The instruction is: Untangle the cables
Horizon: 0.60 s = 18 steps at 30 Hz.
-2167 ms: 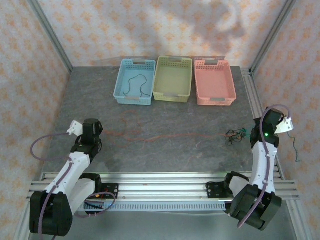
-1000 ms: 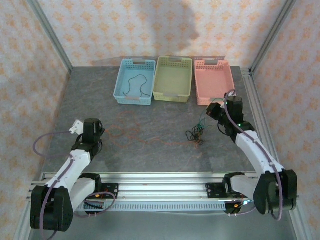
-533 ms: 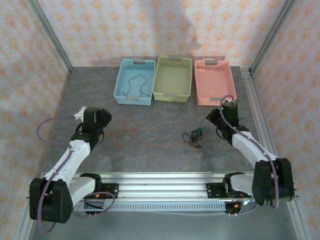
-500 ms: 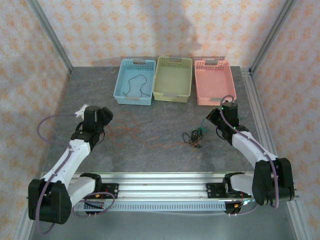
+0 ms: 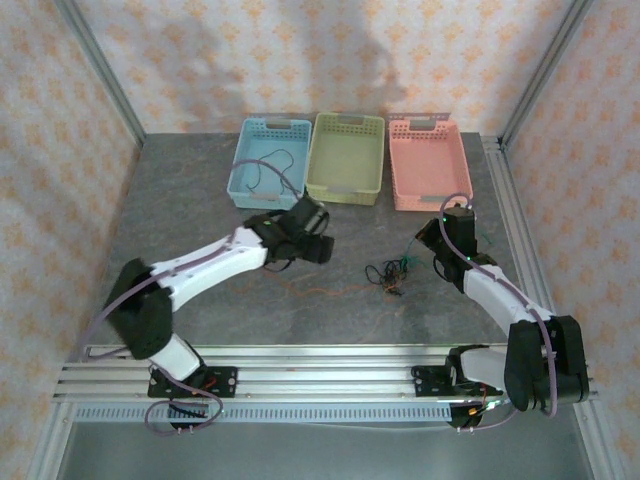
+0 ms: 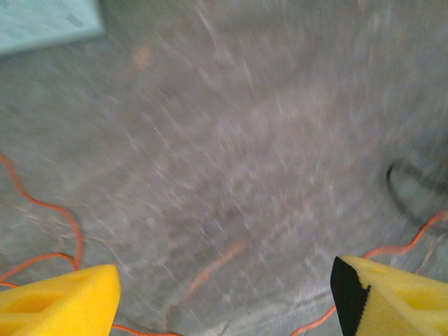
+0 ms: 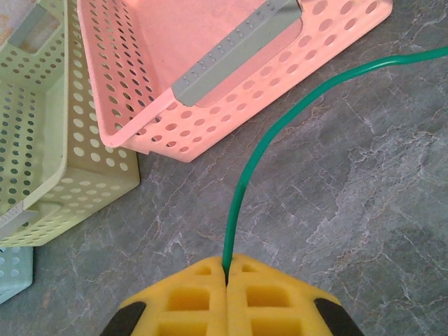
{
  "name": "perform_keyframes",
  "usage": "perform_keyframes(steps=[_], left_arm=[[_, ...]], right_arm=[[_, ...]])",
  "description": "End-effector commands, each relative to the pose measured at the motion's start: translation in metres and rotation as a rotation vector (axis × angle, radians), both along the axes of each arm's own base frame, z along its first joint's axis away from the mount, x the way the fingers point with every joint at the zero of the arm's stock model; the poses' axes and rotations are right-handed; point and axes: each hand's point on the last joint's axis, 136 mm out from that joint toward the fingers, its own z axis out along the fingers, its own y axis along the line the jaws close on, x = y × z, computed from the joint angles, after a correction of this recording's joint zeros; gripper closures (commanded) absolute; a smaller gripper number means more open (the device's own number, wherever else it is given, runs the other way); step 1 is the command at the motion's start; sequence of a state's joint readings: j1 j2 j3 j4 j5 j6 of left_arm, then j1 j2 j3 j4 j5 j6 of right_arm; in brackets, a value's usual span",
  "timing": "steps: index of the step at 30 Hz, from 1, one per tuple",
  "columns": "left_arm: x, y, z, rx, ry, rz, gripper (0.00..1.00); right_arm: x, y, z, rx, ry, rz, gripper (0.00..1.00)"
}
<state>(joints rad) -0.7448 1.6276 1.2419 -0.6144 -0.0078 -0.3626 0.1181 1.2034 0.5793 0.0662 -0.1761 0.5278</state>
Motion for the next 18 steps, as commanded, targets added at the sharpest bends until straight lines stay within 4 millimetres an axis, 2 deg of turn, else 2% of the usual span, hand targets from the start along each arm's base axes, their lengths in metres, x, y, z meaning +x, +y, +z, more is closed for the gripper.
perform_keyframes(steps=[1, 6, 10, 13, 18], left_arm=[[-0.022, 0.013, -0.027, 0.188, 0.139, -0.111, 0.19], [-0.035, 0.003, -0.064, 0.228, 0.285, -0.167, 0.19], [-0.044, 0.009, -0.095, 0.370, 0.366, -0.196, 0.20], [-0.045, 0.010, -0.103, 0.403, 0.378, -0.199, 0.21], [-0.047, 0.007, -0.102, 0.384, 0.380, -0.214, 0.28]], right_arm=[[0.001, -0.006, 0.004, -0.015, -0.033, -0.037, 1.00], [0.002, -0.006, 0.000, -0.018, -0.022, -0.037, 1.00], [0.003, -0.006, -0.002, -0.018, -0.015, -0.038, 1.00], [0.003, -0.007, -0.002, -0.019, -0.014, -0.039, 1.00], [0.003, -0.007, -0.003, -0.020, -0.011, -0.040, 1.00]])
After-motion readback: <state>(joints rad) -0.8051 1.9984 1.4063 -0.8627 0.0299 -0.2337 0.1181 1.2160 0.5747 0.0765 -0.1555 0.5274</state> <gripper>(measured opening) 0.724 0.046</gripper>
